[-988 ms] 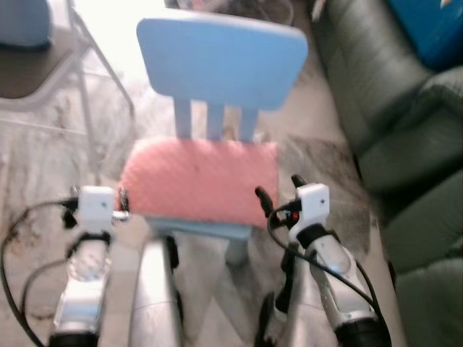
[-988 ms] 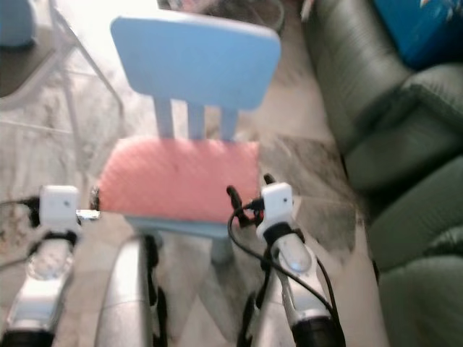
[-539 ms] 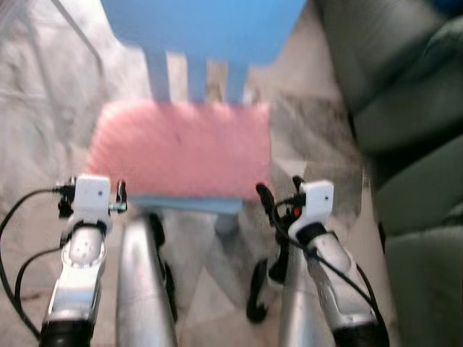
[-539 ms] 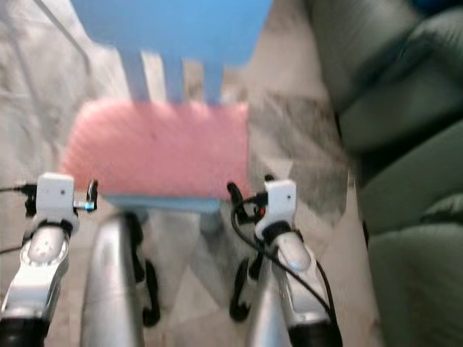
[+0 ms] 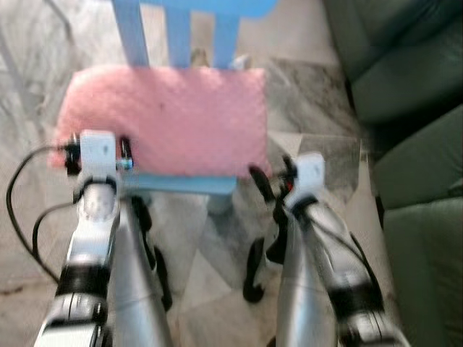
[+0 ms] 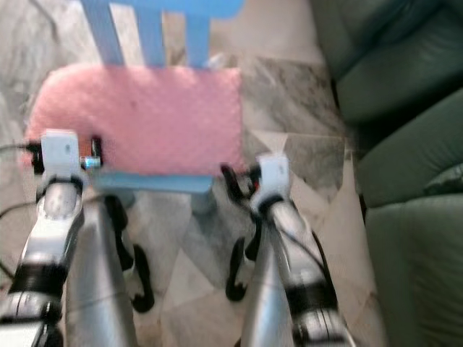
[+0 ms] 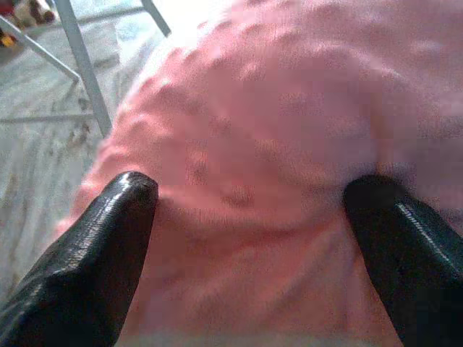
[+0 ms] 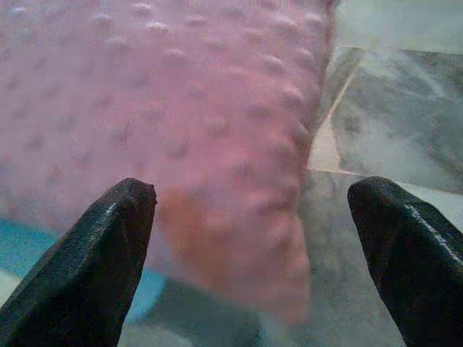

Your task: Move the pillow to the sofa

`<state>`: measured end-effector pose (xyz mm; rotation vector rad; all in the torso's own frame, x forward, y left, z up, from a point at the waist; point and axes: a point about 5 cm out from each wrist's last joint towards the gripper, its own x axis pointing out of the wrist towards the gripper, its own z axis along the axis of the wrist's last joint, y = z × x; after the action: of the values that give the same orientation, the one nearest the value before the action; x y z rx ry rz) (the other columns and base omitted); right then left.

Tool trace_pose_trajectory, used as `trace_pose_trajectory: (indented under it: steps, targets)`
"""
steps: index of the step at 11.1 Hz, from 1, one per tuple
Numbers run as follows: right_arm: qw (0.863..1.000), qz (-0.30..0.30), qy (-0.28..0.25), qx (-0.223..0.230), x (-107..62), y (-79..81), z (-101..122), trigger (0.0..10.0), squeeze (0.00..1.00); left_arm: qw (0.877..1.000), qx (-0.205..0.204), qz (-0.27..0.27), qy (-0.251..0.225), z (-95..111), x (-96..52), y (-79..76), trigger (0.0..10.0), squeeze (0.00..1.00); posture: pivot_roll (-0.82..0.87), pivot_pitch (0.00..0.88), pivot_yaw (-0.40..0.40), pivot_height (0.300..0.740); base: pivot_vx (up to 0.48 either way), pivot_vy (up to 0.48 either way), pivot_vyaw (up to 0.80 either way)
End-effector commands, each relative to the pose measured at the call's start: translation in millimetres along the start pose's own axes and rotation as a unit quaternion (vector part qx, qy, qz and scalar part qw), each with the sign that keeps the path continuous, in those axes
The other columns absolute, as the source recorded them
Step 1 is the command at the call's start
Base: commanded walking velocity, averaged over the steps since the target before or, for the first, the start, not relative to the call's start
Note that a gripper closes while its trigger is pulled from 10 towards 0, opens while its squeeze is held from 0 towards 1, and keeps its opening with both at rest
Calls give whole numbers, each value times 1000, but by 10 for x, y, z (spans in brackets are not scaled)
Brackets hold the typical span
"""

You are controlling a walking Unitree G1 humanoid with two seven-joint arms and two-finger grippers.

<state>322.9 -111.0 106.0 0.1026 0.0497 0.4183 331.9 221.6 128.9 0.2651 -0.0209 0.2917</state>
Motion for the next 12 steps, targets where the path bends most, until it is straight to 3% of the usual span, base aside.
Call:
trace_pose_trajectory:
  steps: [1, 2, 4, 5, 6, 9, 12]
  targets:
    - [999, 2, 21, 27, -11, 3, -145, 10000, 0, 1000, -1, -3, 21, -158, -36, 6, 10000, 0, -33, 481, -114, 472, 0, 0, 0]
    - [999, 9, 24, 38, 66, 45, -151, 10000, 0, 1000, -1, -2, 25, -197, -17, 2, 10000, 0, -35, 481, -113, 472, 0, 0, 0]
    - [993, 40, 37, 105, 309, 267, -177, 10000, 0, 999, 24, 3, 37, -281, 46, 24, 10000, 0, -35, 489, -111, 472, 0, 0, 0]
    - [990, 33, 36, 130, 384, 337, -177, 0, 0, 998, 24, -5, 61, -400, 34, 21, 2824, 0, -21, 494, -112, 472, 0, 0, 0]
    - [990, 37, 39, 132, 407, 389, -184, 0, 0, 998, 17, -15, 64, -431, 24, -3, 0, 0, -25, 497, -114, 472, 0, 0, 0]
    - [988, 45, 49, 137, 409, 433, -272, 0, 0, 998, 4, -33, 45, -415, 16, -168, 0, 0, -37, 499, -124, 472, 0, 0, 0]
    - [990, 35, 53, 128, 381, 345, -307, 0, 0, 999, -1, -36, 41, -424, 19, -180, 0, 0, -46, 502, -129, 472, 0, 0, 0]
